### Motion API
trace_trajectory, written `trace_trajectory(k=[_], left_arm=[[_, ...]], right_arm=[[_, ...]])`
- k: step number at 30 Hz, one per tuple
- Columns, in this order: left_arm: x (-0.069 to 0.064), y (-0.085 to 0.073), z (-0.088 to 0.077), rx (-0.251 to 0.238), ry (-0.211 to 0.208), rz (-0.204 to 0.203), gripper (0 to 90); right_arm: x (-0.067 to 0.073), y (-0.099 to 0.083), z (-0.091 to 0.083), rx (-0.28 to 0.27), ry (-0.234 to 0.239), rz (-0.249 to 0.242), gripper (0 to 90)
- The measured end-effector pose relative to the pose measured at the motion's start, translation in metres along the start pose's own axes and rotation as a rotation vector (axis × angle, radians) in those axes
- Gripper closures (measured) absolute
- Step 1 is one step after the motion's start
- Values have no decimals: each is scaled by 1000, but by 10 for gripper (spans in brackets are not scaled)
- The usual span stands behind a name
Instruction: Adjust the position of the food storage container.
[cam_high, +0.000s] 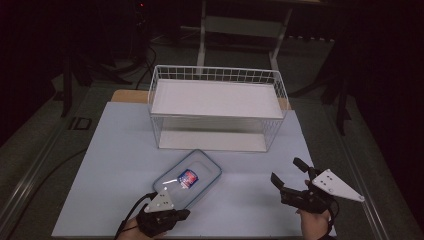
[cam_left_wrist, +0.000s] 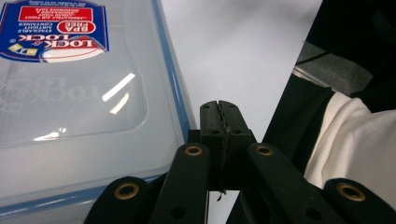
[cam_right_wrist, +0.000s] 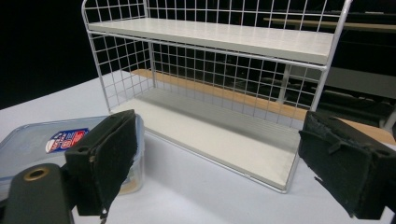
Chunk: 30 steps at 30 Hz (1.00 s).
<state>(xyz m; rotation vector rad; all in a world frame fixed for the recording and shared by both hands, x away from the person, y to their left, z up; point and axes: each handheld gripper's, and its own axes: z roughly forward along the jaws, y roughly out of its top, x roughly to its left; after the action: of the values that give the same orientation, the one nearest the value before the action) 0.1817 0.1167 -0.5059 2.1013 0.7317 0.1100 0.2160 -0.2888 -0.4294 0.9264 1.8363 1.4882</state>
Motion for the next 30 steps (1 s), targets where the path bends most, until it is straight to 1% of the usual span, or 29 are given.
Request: trace_trajectory(k=[1, 4, 6, 8, 9, 11, 13, 14, 15, 16, 17, 18, 19, 21, 22, 23, 24, 25, 26, 28, 30], left_arm=[[1, 0, -1, 3, -5, -3, 897], [1, 0, -3, 13, 24, -3, 897], [3, -1, -4, 13, 24, -14, 897], [4, -1, -6, 14, 31, -14, 897], [4, -1, -6, 18, 44, -22, 897], [6, -1, -9, 24, 74, -25, 897], [11, -3, -12, 17, 84, -49, 897], [11, -3, -12, 17, 84, -49, 897], [14, -4, -14, 15, 107, -60, 897], [16, -4, -15, 15, 112, -67, 897], [18, -5, -16, 14, 106, -77, 897], [18, -5, -16, 14, 106, -77, 896], [19, -7, -16, 0, 95, -100, 896], [18, -6, -11, 15, 84, -97, 896], [18, -6, -11, 15, 84, -97, 896], [16, -6, -8, 22, 80, -90, 896], [17, -6, -3, 42, 88, -86, 896], [19, -7, -3, 37, 81, -96, 896], [20, -7, -3, 35, 81, -103, 896], [21, -7, -5, 41, 110, -88, 896], [24, -8, -7, 35, 120, -100, 896]], right_arm=[[1, 0, 0, 0, 1, -2, 114], [0, 0, 0, -1, 1, -3, 115], [-1, 0, 0, 0, 4, 6, 114], [-1, -1, 0, 0, 6, 7, 115], [-1, -1, 0, 0, 8, 7, 115], [-1, -1, -1, -1, 5, 4, 115], [-1, -1, -1, -2, 8, 9, 115], [-1, -1, -1, -2, 8, 9, 115], [-1, -1, -1, -3, 8, 11, 115], [-2, -1, -1, -3, 10, 12, 115], [-1, -1, -1, -1, 11, 13, 115], [-1, -1, -1, -1, 11, 13, 115], [-1, -1, -1, -1, 14, 11, 115], [-1, 0, -1, -3, 16, 8, 115], [-1, 0, -1, -3, 16, 8, 115], [0, 0, -1, -4, 18, 9, 115], [0, 1, -1, -4, 20, 9, 115], [0, 1, -1, -3, 19, 8, 115], [1, 1, -1, -3, 19, 6, 115], [0, 0, -2, -4, 18, 6, 115], [-1, 0, -2, -2, 16, 11, 115]])
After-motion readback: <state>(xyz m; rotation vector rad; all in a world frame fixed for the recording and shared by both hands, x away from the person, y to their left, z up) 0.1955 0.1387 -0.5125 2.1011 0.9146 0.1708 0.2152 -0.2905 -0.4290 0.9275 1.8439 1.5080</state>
